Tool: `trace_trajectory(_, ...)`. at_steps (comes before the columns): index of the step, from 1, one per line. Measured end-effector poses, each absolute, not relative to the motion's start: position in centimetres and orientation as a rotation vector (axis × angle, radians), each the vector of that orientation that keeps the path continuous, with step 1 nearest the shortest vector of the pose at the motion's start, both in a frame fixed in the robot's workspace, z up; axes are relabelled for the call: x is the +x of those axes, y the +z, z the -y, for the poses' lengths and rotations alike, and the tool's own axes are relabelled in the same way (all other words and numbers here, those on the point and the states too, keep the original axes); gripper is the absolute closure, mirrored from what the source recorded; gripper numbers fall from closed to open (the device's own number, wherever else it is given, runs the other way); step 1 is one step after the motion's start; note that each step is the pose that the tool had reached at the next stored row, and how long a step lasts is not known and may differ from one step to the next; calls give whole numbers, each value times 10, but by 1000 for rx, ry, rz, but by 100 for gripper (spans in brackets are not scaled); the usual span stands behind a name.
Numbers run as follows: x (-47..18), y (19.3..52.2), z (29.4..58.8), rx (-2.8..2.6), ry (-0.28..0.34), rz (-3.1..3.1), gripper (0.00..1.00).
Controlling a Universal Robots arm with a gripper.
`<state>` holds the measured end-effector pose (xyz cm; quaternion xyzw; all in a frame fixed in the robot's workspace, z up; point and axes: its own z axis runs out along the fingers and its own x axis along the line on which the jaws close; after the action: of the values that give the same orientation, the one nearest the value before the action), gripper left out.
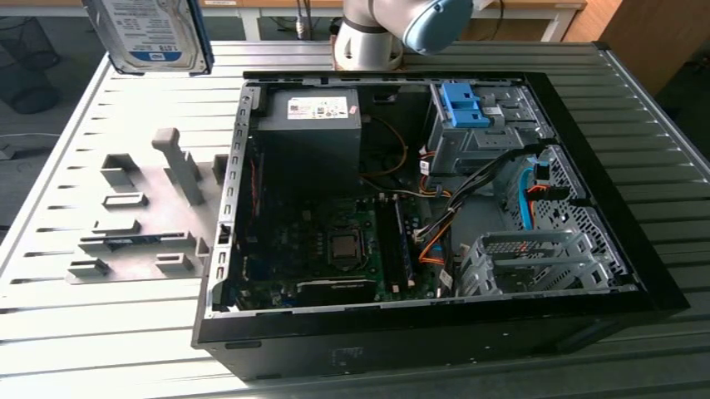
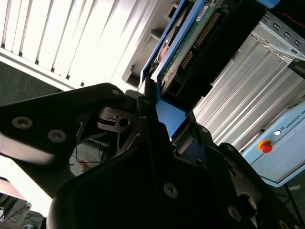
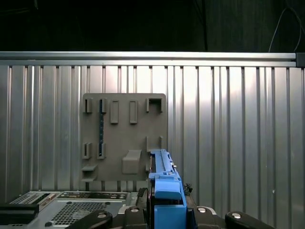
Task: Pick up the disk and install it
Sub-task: 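Pick up the disk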
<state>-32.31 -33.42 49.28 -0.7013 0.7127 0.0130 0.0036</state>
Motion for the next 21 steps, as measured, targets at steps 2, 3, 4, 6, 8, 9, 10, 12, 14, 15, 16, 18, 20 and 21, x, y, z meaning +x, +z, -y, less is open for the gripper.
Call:
trace_trajectory(2,-318,493,334,-2198,41,-2234,63)
trace_trajectory(3,-315,493,334,-2198,41,-2234,63)
trace_trajectory(4,-313,493,334,-2198,41,-2234,63)
trace_trajectory(6,-307,493,334,-2198,41,-2234,63)
trace_trajectory(8,-301,493,334,-2198,41,-2234,63)
trace_trajectory(9,-298,493,334,-2198,41,-2234,63)
trace_trajectory(10,-296,493,334,-2198,41,-2234,63)
trace_trajectory(12,-290,493,334,-2198,41,-2234,63)
trace_trajectory(14,-284,493,334,-2198,41,-2234,63)
trace_trajectory(15,-281,493,334,-2198,41,-2234,63)
trace_trajectory(16,-278,493,334,-2198,41,-2234,63)
trace_trajectory(18,-273,493,334,-2198,41,-2234,63)
trace_trajectory(20,-267,493,334,-2198,41,-2234,63)
trace_trajectory(21,-265,493,334,-2198,41,-2234,63)
